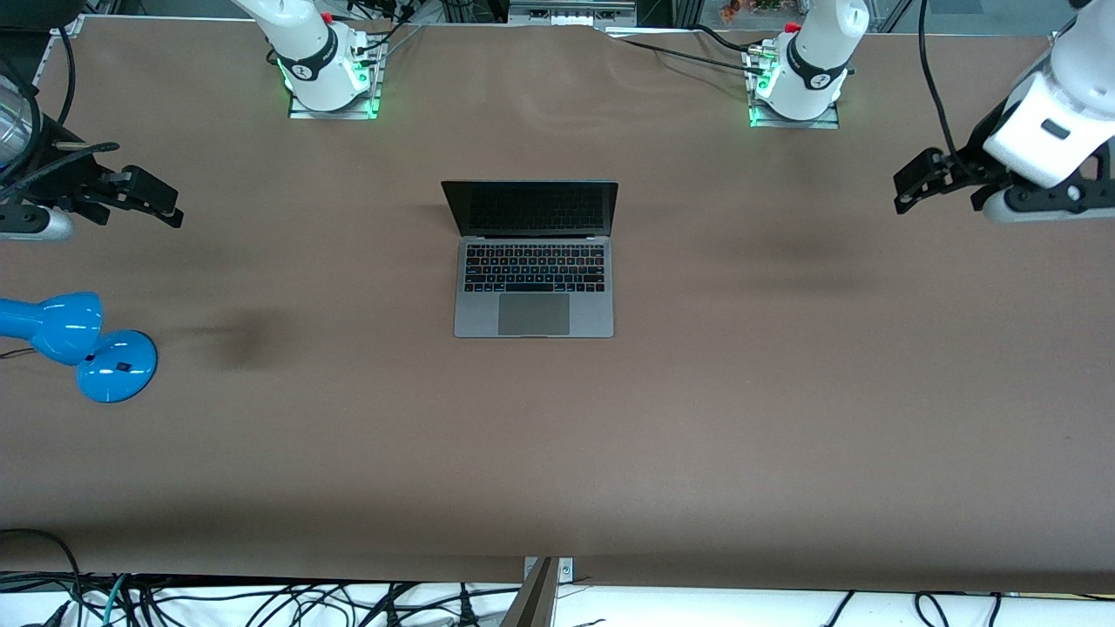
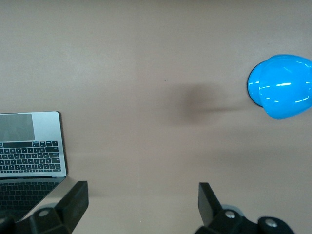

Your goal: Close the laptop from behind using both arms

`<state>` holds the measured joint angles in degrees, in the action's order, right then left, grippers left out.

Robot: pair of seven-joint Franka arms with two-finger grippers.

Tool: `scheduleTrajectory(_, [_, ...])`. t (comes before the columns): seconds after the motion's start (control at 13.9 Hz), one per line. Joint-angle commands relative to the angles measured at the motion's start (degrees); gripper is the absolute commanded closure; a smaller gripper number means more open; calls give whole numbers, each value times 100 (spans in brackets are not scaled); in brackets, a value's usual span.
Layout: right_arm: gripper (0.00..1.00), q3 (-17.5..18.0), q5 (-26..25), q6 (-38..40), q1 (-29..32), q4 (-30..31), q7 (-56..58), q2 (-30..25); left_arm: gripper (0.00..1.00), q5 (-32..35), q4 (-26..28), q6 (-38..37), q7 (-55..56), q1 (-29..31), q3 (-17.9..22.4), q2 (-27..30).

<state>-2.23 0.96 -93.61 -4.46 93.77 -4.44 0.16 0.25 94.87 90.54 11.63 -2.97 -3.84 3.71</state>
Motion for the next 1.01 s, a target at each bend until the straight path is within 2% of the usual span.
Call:
scheduleTrajectory(0.0, [0, 74, -113, -61, 68, 194, -83, -192, 0, 115, 225, -105, 59, 69, -73, 236])
scheduleTrajectory(0.65, [0, 83, -184, -158, 51, 186, -49, -139, 0, 81, 101, -133, 24, 130, -29, 113])
scheduleTrajectory(0.94, [0, 92, -175, -105, 25, 195, 22, -139, 0, -69, 145, -168, -486, 271, -20, 104])
